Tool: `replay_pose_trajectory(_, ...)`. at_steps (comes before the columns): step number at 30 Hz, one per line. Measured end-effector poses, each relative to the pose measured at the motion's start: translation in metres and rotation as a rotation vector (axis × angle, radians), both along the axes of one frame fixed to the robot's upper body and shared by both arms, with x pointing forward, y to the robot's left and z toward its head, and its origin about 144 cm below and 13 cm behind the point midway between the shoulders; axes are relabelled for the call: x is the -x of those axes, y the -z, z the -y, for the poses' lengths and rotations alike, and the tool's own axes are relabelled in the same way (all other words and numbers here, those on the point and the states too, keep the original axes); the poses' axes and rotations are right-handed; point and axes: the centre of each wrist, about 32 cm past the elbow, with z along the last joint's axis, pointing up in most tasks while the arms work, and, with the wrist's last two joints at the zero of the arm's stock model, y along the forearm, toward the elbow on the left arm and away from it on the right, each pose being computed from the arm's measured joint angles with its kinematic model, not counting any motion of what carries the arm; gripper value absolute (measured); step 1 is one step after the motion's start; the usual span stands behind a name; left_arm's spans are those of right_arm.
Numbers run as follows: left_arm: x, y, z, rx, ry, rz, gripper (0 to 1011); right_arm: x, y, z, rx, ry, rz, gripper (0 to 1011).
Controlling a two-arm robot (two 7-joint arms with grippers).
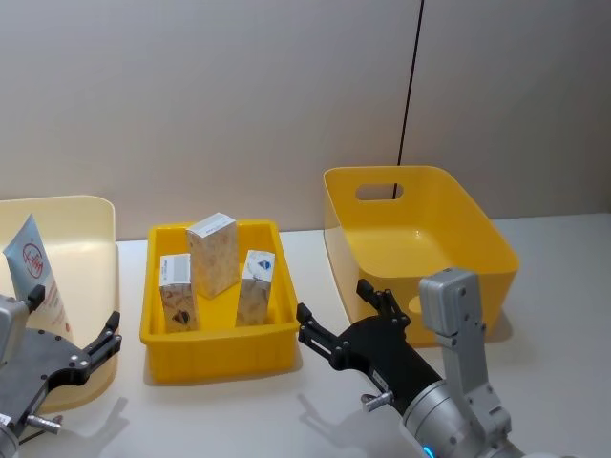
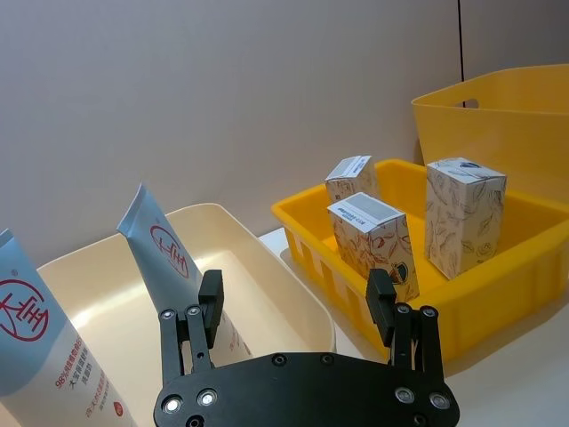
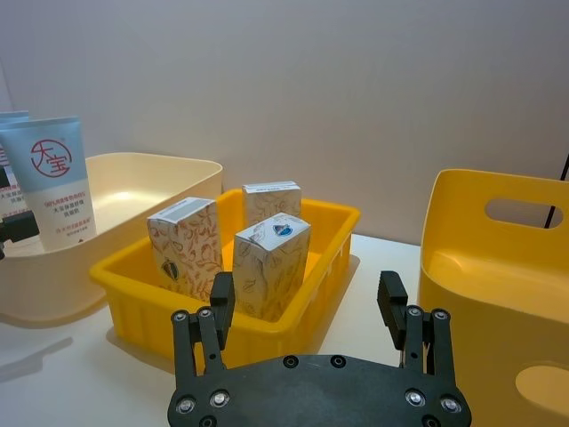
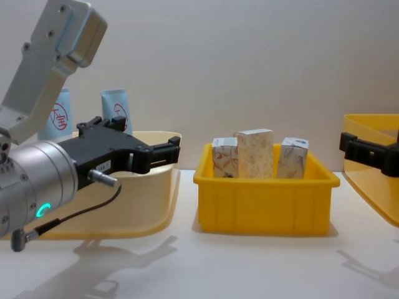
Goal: Bimanual collaborative sorting of washing and personal care products
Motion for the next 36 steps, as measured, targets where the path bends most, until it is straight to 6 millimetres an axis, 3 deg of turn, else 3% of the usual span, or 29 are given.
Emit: replay_pose_trajectory(36, 0.0, 0.0, 0.0, 0.0, 0.0, 0.0, 1002, 0.0, 0.0, 0.0, 0.0, 0.0, 0.0, 1001)
